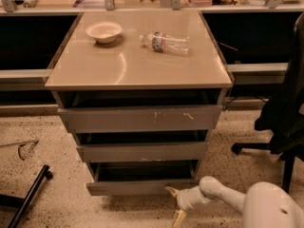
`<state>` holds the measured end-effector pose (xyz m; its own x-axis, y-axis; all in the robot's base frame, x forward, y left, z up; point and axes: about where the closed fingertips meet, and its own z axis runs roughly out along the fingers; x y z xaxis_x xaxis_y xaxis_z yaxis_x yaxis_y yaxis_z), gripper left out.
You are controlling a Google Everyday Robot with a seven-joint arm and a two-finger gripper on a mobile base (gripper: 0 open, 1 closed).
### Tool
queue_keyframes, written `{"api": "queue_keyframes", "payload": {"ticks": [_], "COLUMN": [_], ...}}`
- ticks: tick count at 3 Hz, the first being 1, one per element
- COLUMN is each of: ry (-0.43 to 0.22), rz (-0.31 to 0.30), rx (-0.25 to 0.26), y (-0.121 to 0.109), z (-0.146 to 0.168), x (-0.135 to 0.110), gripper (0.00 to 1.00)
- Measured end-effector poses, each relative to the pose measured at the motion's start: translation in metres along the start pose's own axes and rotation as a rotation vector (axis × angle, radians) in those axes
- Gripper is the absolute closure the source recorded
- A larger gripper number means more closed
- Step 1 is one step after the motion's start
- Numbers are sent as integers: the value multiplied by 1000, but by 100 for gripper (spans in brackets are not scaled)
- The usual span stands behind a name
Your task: Close bottom drawer
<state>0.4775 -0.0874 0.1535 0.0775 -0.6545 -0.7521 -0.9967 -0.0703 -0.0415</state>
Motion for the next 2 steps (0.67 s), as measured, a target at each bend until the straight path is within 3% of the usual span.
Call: {"api": "queue_keyframes", "payload": {"ticks": [1, 2], "ry": [-13, -18], "rz": [-42, -88], "rx": [22, 82], "y": [-30, -60], "z": [16, 25], "x": [3, 2], "gripper": [0, 0]}}
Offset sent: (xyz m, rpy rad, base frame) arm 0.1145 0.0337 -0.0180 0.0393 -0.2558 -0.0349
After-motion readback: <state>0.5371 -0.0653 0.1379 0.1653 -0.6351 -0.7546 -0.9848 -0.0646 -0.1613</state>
